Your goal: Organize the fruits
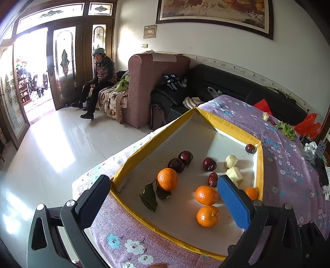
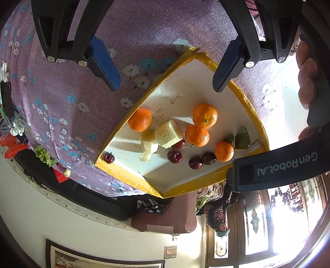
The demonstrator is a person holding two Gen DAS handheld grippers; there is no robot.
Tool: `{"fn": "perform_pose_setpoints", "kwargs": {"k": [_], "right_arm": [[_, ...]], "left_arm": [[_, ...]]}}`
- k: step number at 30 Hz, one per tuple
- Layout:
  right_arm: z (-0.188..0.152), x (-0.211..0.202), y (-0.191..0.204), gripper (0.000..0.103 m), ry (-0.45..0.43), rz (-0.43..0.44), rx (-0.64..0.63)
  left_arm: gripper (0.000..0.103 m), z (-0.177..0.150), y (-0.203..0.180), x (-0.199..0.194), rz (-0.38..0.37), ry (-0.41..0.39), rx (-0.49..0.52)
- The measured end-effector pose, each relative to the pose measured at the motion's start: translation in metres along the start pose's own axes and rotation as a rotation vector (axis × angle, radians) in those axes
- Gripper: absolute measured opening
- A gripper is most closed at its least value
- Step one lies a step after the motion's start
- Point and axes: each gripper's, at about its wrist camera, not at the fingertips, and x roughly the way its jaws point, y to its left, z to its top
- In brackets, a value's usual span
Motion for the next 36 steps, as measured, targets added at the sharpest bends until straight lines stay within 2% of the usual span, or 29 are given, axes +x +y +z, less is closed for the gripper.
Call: {"fn": "perform_pose_setpoints", "kwargs": {"k": [16, 28, 36], "right_arm": [[0.002, -0.002, 0.002, 0.094, -0.003, -0.001, 0.008], [0.002, -0.004, 0.008, 0.094, -0.011, 0.001, -0.007], [0.002, -0.008, 0.012, 0.094, -0.019, 0.005, -0.009]], "left_arm": [[0.103, -0.004, 0.001, -0.001, -0.038, 0.013, 0.005], [0.103, -0.009, 0.003, 0.003, -0.029, 0.044, 0.007], [0.103, -0.008, 0.001, -0.004, -0.017, 0.025, 0.018]]}}
